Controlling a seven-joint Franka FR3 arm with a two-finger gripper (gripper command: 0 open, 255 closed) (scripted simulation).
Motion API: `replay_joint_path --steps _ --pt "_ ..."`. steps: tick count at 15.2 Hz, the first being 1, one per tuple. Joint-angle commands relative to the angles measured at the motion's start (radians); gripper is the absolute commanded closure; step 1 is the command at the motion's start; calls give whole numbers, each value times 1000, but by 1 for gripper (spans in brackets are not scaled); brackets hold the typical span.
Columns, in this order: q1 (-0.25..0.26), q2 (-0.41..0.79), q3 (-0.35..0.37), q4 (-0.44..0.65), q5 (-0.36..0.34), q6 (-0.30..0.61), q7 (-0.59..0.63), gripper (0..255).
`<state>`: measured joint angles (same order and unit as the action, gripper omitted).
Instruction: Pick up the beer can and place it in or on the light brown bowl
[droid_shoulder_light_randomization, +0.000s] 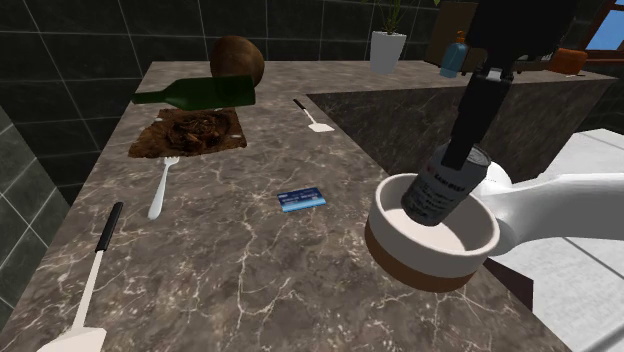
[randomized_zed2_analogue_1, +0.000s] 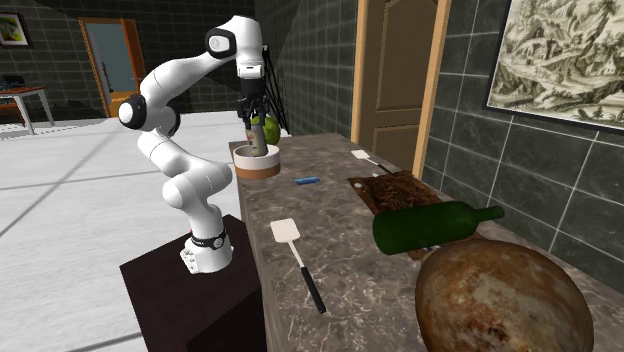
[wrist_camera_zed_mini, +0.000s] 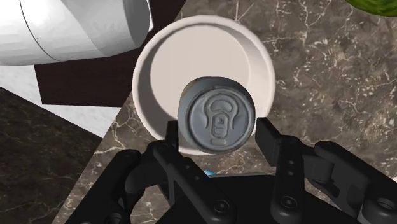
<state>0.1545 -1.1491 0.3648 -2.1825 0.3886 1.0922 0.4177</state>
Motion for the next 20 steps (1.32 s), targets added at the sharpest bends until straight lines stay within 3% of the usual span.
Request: replay_joint_path --steps 1,3,4,9,13,20 --pt "0 0 0 0 0 0 0 255" --pt "0 0 0 0 0 0 0 255" --pt "0 0 0 0 0 0 0 0" --pt "0 0 0 0 0 0 0 0" --pt "-17 101 -22 181 -23 -81 18 0" --pt "-17 101 -22 181 -23 -81 18 0"
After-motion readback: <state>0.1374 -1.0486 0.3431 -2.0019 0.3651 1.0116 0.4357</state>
